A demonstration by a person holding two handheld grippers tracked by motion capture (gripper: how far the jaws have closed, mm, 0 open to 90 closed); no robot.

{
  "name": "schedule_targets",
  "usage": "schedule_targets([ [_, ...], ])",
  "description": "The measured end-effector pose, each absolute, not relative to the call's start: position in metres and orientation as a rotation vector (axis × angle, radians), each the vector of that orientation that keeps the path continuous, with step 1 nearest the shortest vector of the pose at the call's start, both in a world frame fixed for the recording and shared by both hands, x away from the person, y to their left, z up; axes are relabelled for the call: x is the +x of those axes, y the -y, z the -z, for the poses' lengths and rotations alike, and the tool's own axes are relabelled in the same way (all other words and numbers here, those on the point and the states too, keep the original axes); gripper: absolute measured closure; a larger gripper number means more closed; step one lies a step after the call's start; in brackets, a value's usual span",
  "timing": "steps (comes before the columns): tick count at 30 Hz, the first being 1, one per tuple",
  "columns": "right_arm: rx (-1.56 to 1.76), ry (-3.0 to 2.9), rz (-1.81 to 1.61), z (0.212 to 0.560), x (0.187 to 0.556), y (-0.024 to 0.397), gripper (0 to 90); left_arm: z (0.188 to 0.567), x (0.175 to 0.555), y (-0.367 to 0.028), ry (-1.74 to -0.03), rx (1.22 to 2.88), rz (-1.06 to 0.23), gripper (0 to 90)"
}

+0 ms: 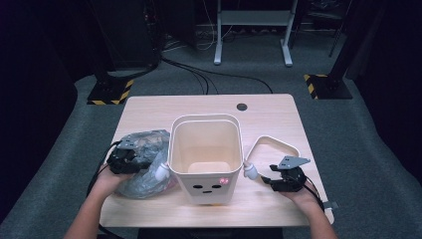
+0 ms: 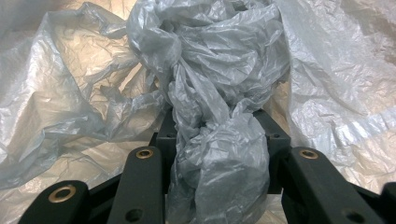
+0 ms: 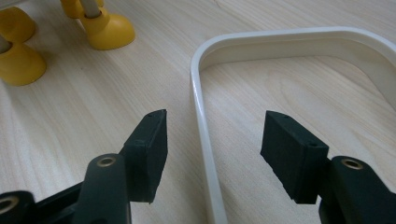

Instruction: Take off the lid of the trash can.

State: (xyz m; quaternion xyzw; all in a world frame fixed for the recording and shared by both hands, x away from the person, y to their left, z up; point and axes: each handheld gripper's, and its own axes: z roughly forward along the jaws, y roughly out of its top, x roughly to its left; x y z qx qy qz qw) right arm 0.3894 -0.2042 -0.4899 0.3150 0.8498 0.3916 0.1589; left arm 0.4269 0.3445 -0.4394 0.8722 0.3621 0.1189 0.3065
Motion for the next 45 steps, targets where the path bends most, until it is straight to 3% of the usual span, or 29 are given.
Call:
schedule_targets([
  [24, 0.904, -2.424, -1.123, 0.490, 0.389, 0.206, 40.0, 0.387, 0.453, -0.323, -0.905, 2.328, -0.354, 62.4],
  [35, 0.901, -2.423, -1.125, 0.490, 0.389, 0.206, 40.0, 0.353, 0.464, -0.321, -0.905, 2.341, -0.447, 63.0],
  [45, 0.902, -2.422, -1.129, 0.490, 0.389, 0.207, 40.0, 0.314, 0.469, -0.320, -0.879, 2.342, -0.446, 63.4],
])
